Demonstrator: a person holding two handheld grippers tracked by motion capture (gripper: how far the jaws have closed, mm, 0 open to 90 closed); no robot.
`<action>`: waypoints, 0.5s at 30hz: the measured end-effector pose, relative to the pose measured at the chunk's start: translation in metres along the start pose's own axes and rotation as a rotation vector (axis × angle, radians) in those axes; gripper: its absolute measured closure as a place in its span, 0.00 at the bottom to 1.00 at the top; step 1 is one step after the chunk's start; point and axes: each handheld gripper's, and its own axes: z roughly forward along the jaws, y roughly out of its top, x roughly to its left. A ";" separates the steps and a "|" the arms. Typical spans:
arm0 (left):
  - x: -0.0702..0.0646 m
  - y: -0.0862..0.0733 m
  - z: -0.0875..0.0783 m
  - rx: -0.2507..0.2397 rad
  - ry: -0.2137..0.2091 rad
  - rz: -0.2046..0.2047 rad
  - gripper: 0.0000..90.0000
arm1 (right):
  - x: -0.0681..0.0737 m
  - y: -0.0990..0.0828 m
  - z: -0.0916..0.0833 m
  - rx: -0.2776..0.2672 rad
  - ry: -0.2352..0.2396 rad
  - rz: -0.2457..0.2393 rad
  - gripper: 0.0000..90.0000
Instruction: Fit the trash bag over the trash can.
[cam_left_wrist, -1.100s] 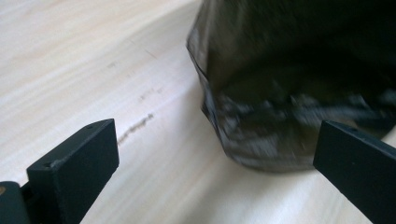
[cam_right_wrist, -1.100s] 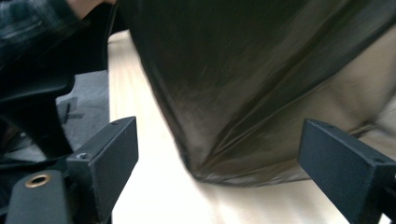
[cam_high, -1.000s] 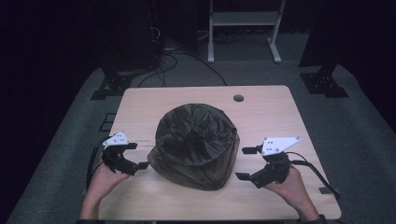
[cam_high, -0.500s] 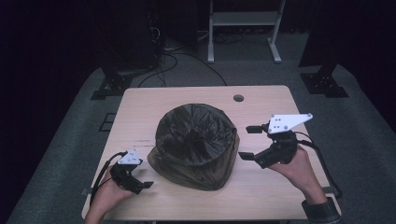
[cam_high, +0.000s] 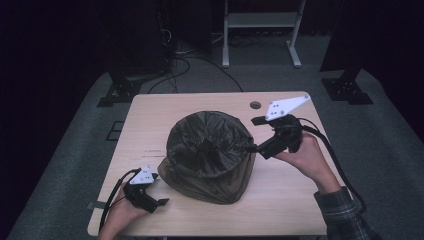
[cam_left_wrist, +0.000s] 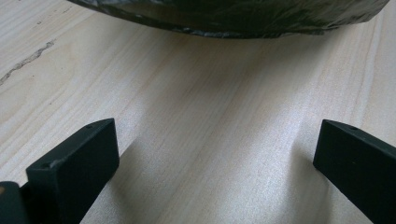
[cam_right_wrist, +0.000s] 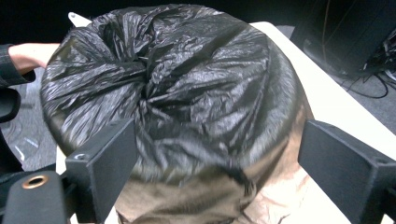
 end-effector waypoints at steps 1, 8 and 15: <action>0.000 0.000 0.000 0.000 0.000 0.000 0.00 | 0.000 0.003 0.003 0.012 0.005 -0.004 0.11; 0.000 0.000 0.000 0.000 0.000 0.000 0.00 | -0.001 0.024 0.032 0.090 0.040 -0.029 0.11; 0.000 0.000 0.000 0.000 0.000 0.000 0.00 | 0.004 0.032 0.066 0.200 0.084 -0.043 0.11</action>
